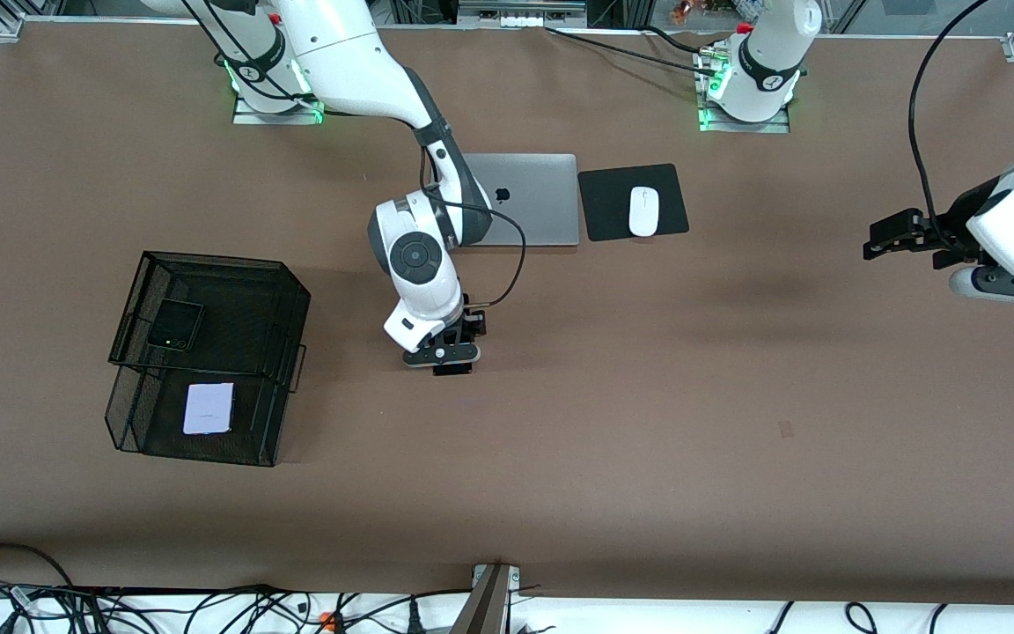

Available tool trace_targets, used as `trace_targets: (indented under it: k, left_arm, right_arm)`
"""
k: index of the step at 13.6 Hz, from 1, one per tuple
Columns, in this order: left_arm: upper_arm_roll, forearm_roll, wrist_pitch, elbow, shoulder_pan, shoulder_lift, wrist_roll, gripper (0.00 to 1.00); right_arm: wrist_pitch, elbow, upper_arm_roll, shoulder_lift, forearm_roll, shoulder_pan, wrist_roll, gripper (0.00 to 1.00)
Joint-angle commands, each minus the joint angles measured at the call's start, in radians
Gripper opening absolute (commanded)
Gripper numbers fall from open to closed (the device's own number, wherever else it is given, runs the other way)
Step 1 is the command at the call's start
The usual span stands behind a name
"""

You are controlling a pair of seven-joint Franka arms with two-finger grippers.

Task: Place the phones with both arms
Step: 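Grasp the tall phone with the right gripper while the left gripper withdraws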

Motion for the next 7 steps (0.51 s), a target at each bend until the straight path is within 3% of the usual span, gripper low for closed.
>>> trace_targets:
  k: [1, 7]
  left_arm:
    - [-0.015, 0.023, -0.008, 0.011, 0.004, -0.022, -0.018, 1.0]
    - [-0.009, 0.021, -0.019, 0.013, -0.008, -0.035, -0.019, 1.0]
  right_arm:
    - [-0.017, -0.004, -0.026, -0.051, 0.017, -0.009, 0.022, 0.0]
    - [-0.382, 0.015, -0.309, -0.278, -0.001, -0.007, -0.03, 0.0]
